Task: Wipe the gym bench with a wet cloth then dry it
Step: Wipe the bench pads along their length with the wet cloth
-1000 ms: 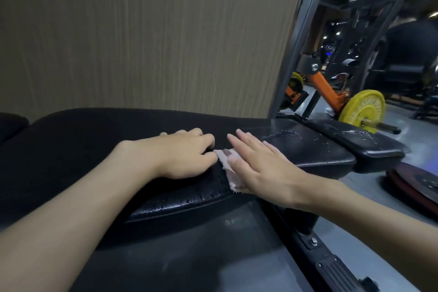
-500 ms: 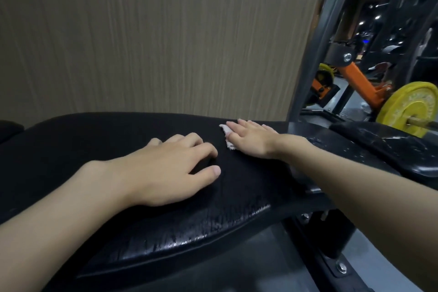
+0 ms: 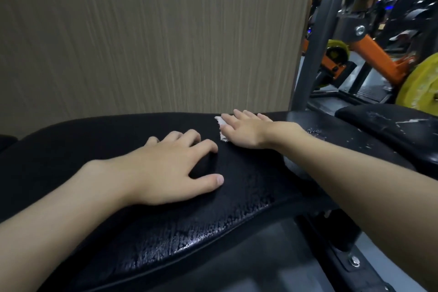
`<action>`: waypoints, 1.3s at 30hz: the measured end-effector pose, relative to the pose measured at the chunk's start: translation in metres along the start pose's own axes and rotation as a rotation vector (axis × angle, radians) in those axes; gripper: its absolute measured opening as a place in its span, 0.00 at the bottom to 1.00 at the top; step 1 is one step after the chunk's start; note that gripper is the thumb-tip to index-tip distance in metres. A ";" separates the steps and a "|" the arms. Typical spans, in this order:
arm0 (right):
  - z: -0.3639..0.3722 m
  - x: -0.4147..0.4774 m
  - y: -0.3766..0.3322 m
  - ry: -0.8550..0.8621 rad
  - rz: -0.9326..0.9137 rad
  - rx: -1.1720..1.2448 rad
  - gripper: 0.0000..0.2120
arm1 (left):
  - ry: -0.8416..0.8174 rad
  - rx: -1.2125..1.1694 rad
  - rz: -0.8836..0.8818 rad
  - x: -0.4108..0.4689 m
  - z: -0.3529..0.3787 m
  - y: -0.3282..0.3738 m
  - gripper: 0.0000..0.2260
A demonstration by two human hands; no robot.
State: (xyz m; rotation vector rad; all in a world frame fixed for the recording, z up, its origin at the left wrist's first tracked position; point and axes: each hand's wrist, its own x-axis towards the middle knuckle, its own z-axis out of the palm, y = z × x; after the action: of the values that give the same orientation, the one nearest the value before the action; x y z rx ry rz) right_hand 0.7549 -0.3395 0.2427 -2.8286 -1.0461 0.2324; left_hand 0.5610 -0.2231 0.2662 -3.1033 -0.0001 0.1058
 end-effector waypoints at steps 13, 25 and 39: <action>0.012 -0.169 -0.027 0.016 -0.121 -0.122 0.27 | 0.073 -0.071 0.076 -0.002 0.001 0.006 0.22; 0.006 -0.094 -0.012 0.024 -0.024 -0.047 0.26 | 0.021 -0.054 0.109 0.004 0.002 0.001 0.23; -0.010 0.025 0.024 0.043 0.144 -0.006 0.30 | 0.021 -0.023 0.099 0.008 0.006 0.003 0.28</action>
State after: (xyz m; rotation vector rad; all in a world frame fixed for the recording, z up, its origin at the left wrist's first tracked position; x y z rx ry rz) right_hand 0.7903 -0.3421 0.2463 -2.9031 -0.8378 0.1812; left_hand 0.5687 -0.2261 0.2598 -3.1271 0.1543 0.0768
